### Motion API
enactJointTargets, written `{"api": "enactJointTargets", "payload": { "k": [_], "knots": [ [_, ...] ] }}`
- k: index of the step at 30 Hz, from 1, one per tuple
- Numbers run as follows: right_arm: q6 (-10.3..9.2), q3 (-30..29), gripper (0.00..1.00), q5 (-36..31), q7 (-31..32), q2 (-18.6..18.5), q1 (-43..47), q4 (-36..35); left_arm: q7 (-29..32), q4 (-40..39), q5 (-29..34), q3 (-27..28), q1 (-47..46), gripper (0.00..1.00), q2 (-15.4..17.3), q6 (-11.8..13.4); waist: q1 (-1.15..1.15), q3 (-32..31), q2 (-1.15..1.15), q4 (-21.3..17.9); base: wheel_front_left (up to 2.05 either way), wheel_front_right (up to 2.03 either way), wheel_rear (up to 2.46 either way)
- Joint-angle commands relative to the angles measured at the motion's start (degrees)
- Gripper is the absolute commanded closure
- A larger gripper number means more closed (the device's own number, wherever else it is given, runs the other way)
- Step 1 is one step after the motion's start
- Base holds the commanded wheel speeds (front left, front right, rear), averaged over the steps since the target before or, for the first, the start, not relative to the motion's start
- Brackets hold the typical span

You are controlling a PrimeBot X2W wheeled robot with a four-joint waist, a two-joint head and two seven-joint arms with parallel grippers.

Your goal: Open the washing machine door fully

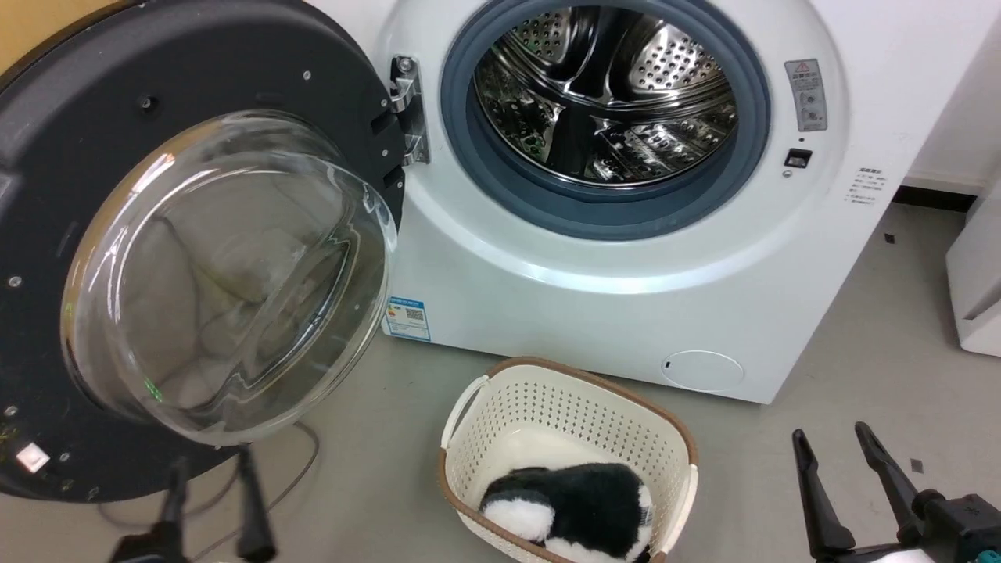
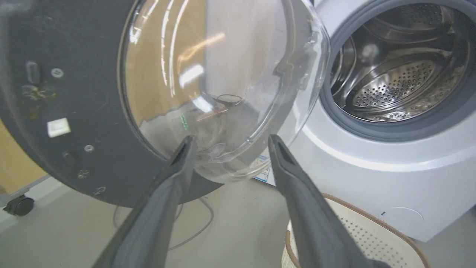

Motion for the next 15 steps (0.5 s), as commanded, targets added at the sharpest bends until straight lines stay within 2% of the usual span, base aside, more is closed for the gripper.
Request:
{"api": "enactJointTargets", "payload": {
  "k": [1, 11, 15],
  "knots": [
    [0.03, 0.08, 0.00, -0.37, 0.17, 0.18, 0.44, -0.44, -0.30, -0.53, 1.26, -1.60, 0.63, 0.00, -0.02, -0.65, 0.00, -0.20, 0.00, -0.58, 0.00, 0.00, 0.00],
    [0.03, 0.31, 0.00, -2.93, 1.49, 0.18, 0.23, -1.68, 1.69, -0.50, 6.05, -9.62, -3.25, 0.00, 0.42, -3.19, 0.00, -0.80, 0.00, -5.11, 0.00, 0.00, 0.00],
    [0.03, 0.21, 0.00, -3.25, 1.85, 0.18, 0.20, -2.00, 2.53, 0.15, 6.95, -11.19, -4.80, 0.00, 0.85, -3.99, 0.00, -0.79, 0.00, -6.88, 0.00, 0.00, 0.00]
  ]
}}
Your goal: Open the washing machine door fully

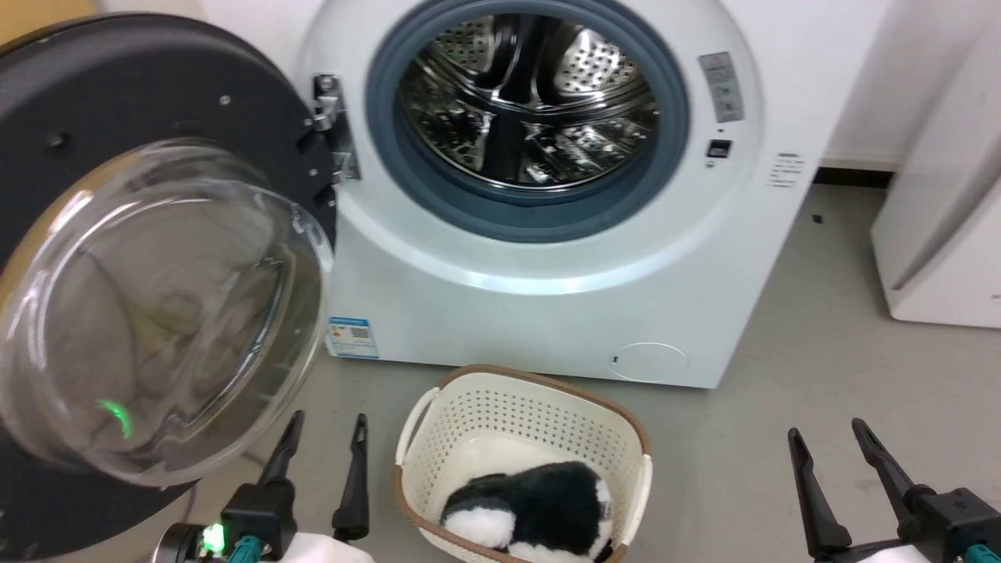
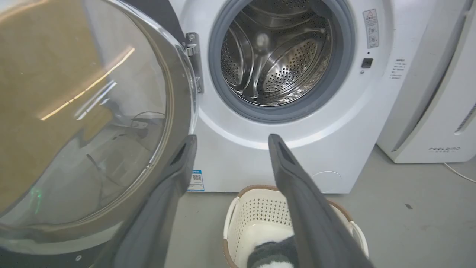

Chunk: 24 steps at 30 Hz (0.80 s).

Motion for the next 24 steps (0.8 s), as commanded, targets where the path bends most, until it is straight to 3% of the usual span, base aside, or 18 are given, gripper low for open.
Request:
{"api": "enactJointTargets", "payload": {
  "k": [1, 9, 18, 19, 24],
  "knots": [
    [0.03, -0.11, 0.00, -0.18, 0.26, 0.18, 0.28, -0.38, 0.50, 0.38, 0.35, -0.39, -0.96, 0.00, 0.55, -0.38, 0.00, -0.04, 0.00, -1.30, 0.00, 0.00, 0.00],
    [0.03, 0.45, 0.00, -0.17, 0.91, 0.18, 0.88, -0.29, 1.90, 2.39, 0.07, -1.64, -2.18, 0.00, 0.40, -0.67, 0.00, 0.08, 0.00, -5.59, 0.00, 0.00, 0.00],
    [0.03, 0.73, 0.00, 0.34, 0.91, 0.18, 0.81, -0.12, 1.22, 3.34, -0.50, -1.64, -1.66, 0.00, 0.45, -0.02, 0.00, 0.16, 0.00, -6.76, 0.00, 0.00, 0.00],
    [0.00, 0.66, 1.00, -0.24, 0.92, 0.00, 0.13, 0.00, 1.49, 3.32, -0.28, -1.71, -1.39, 1.00, 0.28, -0.33, 0.00, 0.16, 0.00, -6.77, 0.00, 0.00, 0.00],
    [0.00, 0.64, 1.00, -0.34, 0.94, -0.01, 0.01, 0.09, 1.54, 3.31, -0.28, -1.76, -1.37, 1.00, 0.17, -0.38, 0.00, 0.16, 0.00, -6.79, 0.00, 0.00, 0.00]
  ]
}}
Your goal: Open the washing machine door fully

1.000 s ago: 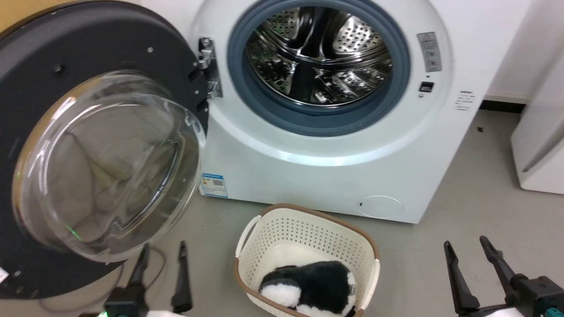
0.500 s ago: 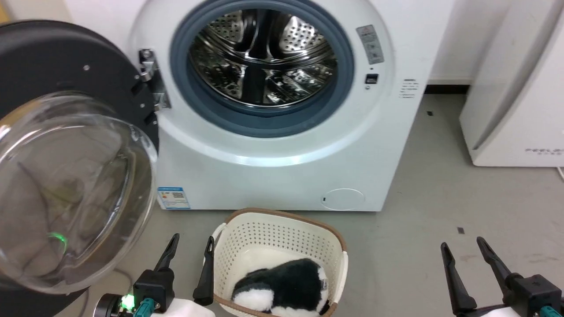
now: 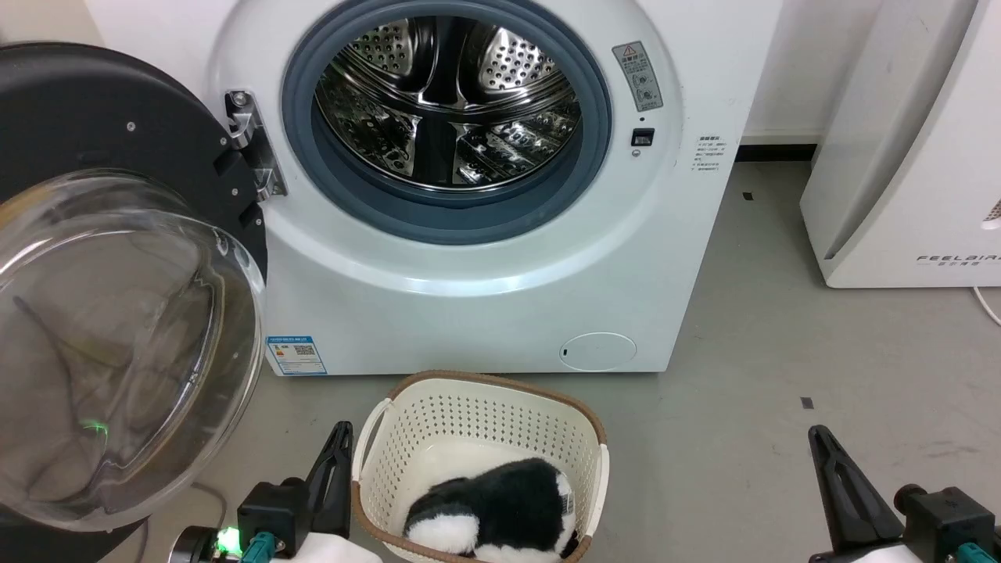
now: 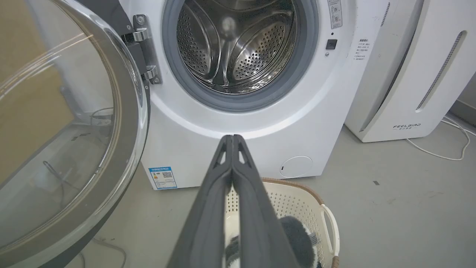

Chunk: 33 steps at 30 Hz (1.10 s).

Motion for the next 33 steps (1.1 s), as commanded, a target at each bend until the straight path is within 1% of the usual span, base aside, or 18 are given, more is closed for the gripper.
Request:
{"api": "enactJointTargets", "payload": {
  "k": [1, 33],
  "knots": [
    [0.00, 0.01, 1.00, -0.02, 0.02, 0.00, -0.07, 0.05, 0.09, -0.05, 0.06, 0.06, -0.01, 1.00, -0.02, -0.03, 0.00, 0.00, 0.00, 0.00, 0.00, 0.00, 0.00],
    [0.01, 0.89, 1.00, -0.54, 0.82, 0.05, -2.38, 1.64, 2.80, -1.87, 2.05, 2.50, -0.45, 1.00, -1.04, -0.94, 0.00, -0.05, 0.00, 0.10, 0.00, 0.00, 0.00]
  ]
}}
